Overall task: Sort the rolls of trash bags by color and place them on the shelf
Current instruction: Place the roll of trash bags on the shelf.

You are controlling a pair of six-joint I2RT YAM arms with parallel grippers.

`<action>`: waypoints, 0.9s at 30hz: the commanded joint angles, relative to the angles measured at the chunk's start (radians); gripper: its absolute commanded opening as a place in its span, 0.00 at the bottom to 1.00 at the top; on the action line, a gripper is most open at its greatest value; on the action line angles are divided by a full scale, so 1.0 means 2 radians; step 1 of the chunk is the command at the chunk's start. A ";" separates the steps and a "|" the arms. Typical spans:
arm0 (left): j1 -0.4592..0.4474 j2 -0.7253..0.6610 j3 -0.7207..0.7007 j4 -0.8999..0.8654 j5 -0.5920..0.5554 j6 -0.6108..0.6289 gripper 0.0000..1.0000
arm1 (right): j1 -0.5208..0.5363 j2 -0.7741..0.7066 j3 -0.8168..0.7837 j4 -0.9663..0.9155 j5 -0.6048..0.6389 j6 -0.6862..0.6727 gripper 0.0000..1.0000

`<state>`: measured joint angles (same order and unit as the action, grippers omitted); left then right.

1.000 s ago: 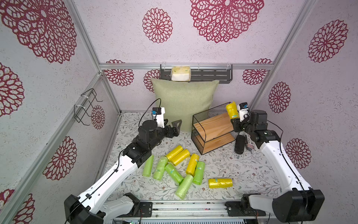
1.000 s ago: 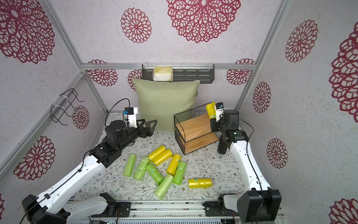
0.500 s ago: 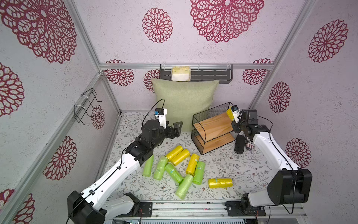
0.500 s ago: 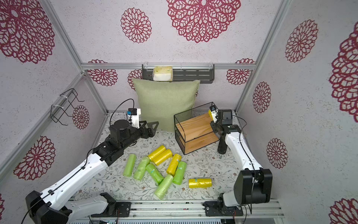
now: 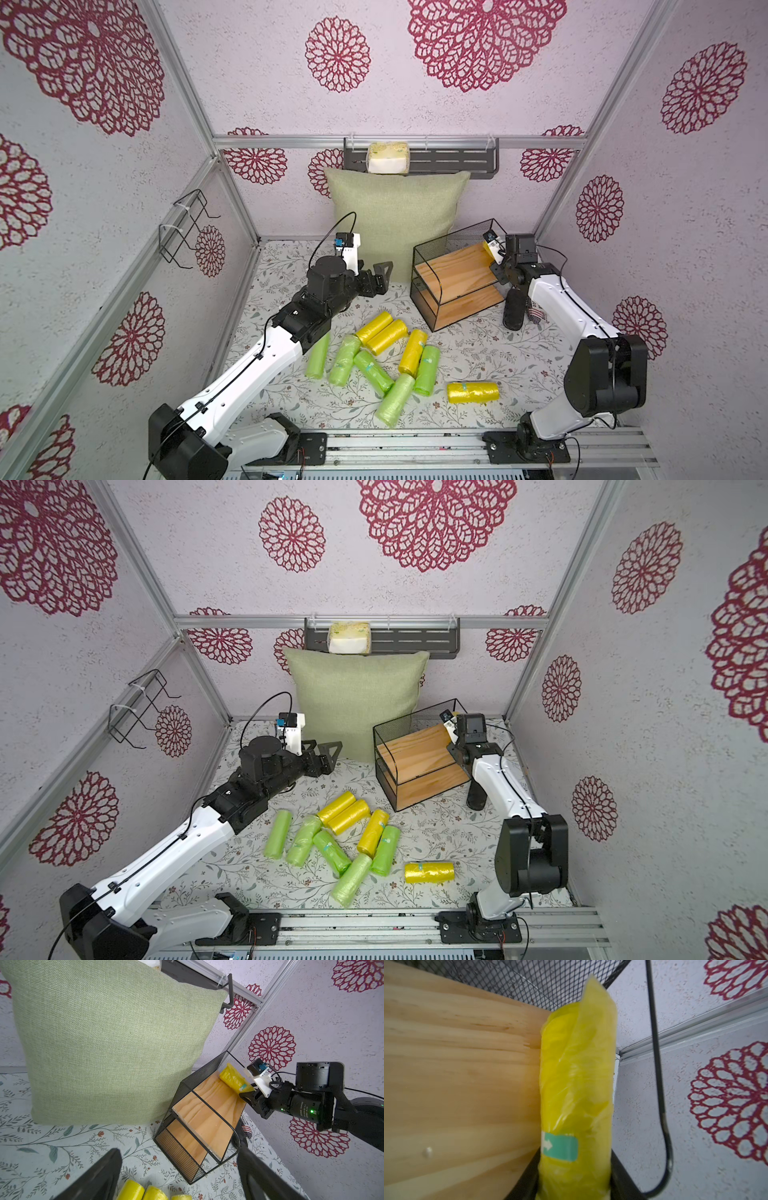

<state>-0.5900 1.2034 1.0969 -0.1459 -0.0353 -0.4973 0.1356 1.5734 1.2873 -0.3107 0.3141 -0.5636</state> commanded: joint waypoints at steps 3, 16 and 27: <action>0.002 0.003 0.008 -0.002 0.002 0.006 0.92 | 0.004 -0.012 0.013 0.038 0.028 -0.021 0.45; 0.002 0.002 0.000 -0.006 -0.004 0.011 0.92 | 0.006 -0.037 -0.003 0.046 0.028 -0.020 0.58; 0.008 0.016 -0.004 -0.038 0.000 0.018 0.93 | 0.023 -0.085 -0.003 0.034 -0.040 0.033 0.63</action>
<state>-0.5858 1.2201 1.0969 -0.1841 -0.0387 -0.4786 0.1631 1.4673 1.2823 -0.2512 0.3050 -0.5606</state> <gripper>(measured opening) 0.929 0.631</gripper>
